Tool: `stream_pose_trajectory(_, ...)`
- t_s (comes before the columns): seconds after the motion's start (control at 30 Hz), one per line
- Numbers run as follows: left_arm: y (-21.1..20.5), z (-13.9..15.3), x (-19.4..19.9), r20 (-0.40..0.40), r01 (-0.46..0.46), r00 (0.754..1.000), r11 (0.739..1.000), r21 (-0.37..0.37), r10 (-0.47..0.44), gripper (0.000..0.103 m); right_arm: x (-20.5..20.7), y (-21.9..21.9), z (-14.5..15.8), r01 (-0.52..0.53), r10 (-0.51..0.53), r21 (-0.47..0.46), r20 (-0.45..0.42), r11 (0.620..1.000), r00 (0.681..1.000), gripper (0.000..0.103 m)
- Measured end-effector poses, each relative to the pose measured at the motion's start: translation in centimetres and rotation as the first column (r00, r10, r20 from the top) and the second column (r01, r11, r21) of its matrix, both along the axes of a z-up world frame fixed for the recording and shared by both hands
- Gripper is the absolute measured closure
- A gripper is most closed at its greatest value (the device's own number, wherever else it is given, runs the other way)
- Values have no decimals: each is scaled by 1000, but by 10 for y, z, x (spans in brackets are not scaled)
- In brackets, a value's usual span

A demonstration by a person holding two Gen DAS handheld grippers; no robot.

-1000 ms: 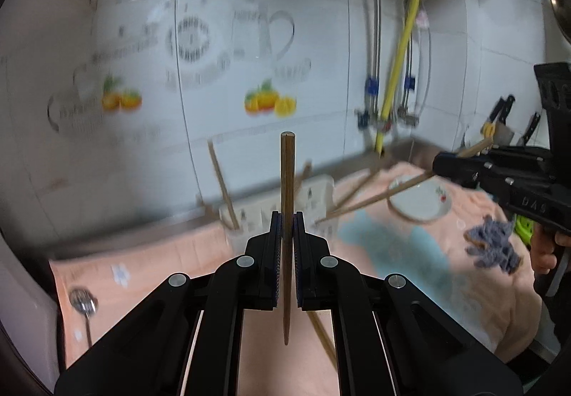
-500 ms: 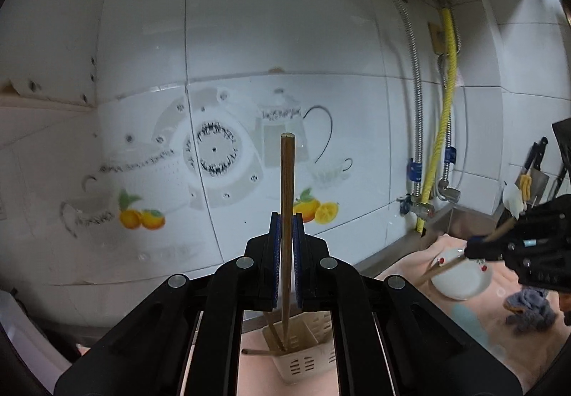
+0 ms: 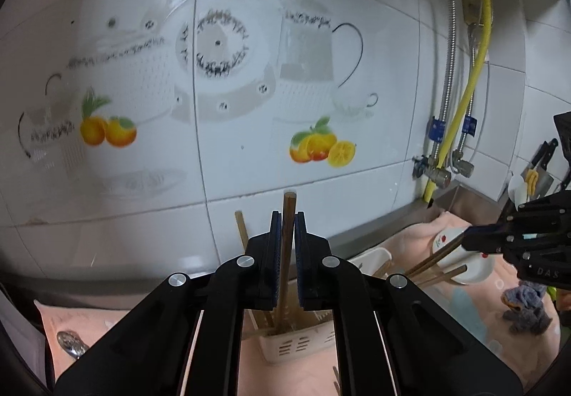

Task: Organize utensils
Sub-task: 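Open both grippers to release the chopsticks into the holder, then move both open grippers back down to the last two chopsticks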

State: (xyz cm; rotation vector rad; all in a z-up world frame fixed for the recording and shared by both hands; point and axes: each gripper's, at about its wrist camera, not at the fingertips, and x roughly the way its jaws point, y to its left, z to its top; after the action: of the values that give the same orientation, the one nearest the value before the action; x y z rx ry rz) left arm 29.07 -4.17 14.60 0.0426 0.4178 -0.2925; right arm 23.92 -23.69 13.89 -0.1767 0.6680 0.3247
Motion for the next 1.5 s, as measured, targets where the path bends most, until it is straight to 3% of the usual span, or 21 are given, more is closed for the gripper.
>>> stream_pose_trajectory(0.1, 3, -1, -6, 1, 6, 1000, 1000, 7, -6, 92, -5, -2, 5, 11, -11, 10, 31, 1000, 999, 83)
stream_pose_trajectory(0.2, 6, 3, -20, 20, 2, 1000, 1000, -3, -2, 71, -20, -4, 13, 26, -27, 13, 79, 1000, 997, 75)
stream_pose_trajectory(0.43, 15, 7, -73, 60, 2, 998, 1000, 7, -3, 40, -78, 6, 7, 29, -24, -24, 183, 999, 983, 54)
stream_pose_trajectory(0.63, 34, -7, -126, 64, -27, 998, 1000, -2, 28, 15, -127, 23, -39, 0, 1, -4, 148, 1000, 989, 36)
stream_pose_trajectory(0.8, 48, -26, -155, 49, -63, 997, 998, 6, 63, 5, -151, 36, -93, 2, -3, 18, 55, 1000, 998, 27)
stream_pose_trajectory(1.17, 80, -74, -187, -66, -119, 991, 991, -57, 115, 5, -182, 65, -182, 68, -67, 10, -73, 998, 995, 16)
stream_pose_trajectory(1.5, 98, -99, -201, -104, -188, 978, 981, -48, 182, 5, -188, 85, -217, 79, -81, -26, -126, 997, 989, 14)
